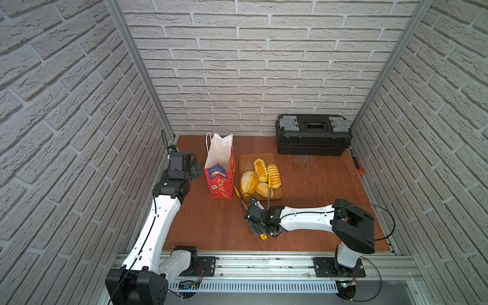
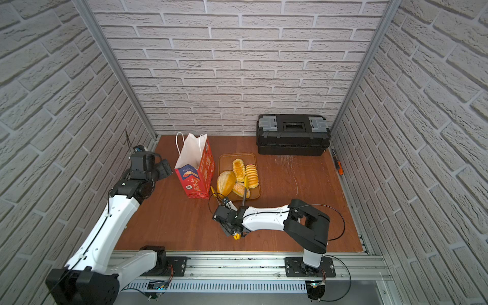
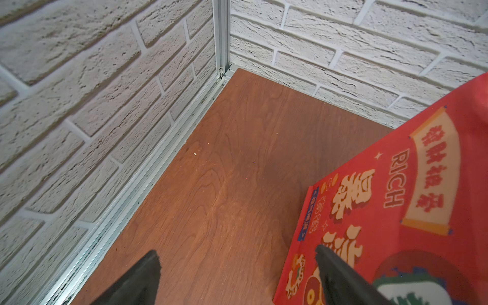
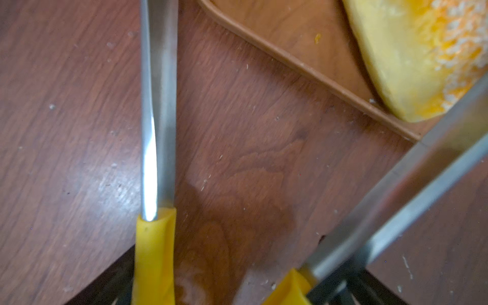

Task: Pack bread into a paper bag
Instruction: Pick up the clamp from the center of the board.

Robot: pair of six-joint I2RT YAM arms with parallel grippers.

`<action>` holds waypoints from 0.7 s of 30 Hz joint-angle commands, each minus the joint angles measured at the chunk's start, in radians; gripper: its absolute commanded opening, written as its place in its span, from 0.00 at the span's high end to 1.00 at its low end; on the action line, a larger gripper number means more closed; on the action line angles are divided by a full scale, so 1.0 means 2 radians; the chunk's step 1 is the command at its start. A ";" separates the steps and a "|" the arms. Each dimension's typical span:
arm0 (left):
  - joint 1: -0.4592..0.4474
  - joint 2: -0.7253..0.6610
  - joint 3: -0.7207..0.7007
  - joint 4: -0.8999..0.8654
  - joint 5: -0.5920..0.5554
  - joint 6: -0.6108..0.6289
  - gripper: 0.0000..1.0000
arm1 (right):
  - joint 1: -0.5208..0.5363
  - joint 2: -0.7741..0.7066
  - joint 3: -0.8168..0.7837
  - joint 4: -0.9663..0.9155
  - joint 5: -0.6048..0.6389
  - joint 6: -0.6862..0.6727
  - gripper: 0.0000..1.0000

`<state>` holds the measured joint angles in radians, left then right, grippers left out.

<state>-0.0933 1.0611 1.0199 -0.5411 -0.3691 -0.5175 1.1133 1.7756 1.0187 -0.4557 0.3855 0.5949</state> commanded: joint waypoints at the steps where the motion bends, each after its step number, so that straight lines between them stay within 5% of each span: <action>1: -0.003 -0.002 -0.007 0.013 0.000 -0.002 0.06 | -0.005 0.003 -0.024 -0.004 0.020 0.014 0.10; 7: -0.003 0.004 -0.009 0.016 0.001 -0.004 0.06 | -0.011 -0.039 -0.056 0.012 0.030 0.022 0.28; 21: -0.004 0.004 -0.011 0.014 0.004 -0.008 0.06 | -0.018 -0.097 -0.083 0.025 0.033 0.011 0.43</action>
<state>-0.0940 1.0729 1.0119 -0.5396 -0.3637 -0.5251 1.0916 1.6352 0.8661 -0.4091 0.4255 0.6163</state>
